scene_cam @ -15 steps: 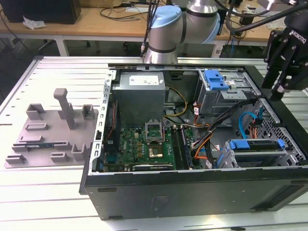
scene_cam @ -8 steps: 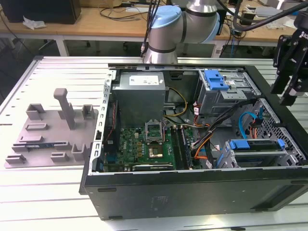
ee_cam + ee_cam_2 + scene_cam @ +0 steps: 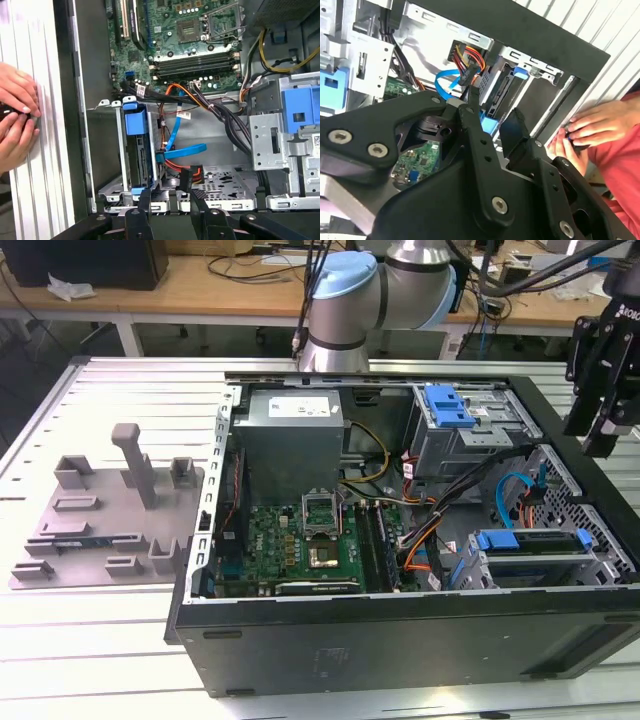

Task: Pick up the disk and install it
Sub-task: 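Insert the first disk wire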

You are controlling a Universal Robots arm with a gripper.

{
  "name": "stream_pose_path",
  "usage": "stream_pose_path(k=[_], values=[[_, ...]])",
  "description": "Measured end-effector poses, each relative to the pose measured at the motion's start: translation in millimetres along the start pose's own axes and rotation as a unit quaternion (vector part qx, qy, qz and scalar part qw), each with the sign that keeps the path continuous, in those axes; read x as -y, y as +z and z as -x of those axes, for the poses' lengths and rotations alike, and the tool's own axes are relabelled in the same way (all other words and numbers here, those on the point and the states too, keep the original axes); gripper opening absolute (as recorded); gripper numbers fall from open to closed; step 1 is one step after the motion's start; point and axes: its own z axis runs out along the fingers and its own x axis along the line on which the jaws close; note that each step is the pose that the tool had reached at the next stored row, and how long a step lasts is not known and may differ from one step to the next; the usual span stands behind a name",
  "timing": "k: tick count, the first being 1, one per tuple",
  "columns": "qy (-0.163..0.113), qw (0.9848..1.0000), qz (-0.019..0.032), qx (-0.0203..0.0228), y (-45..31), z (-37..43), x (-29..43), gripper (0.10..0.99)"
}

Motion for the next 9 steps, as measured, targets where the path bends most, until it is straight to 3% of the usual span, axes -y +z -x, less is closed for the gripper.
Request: stream_pose_path(k=[4, 7, 8, 9], values=[[0.028, 0.9996, 0.0052, 0.0001, 2.0, 0.5, -0.1, 0.443], [0.033, 0.9994, 0.0058, -0.0001, 5.0, 1.9, -0.1, 0.443], [0.033, 0.9994, 0.0056, -0.0018, 7.8, 3.9, -0.3, 0.443], [0.033, 0.9994, 0.0050, -0.0061, 10.5, 6.9, -0.6, 0.443]])
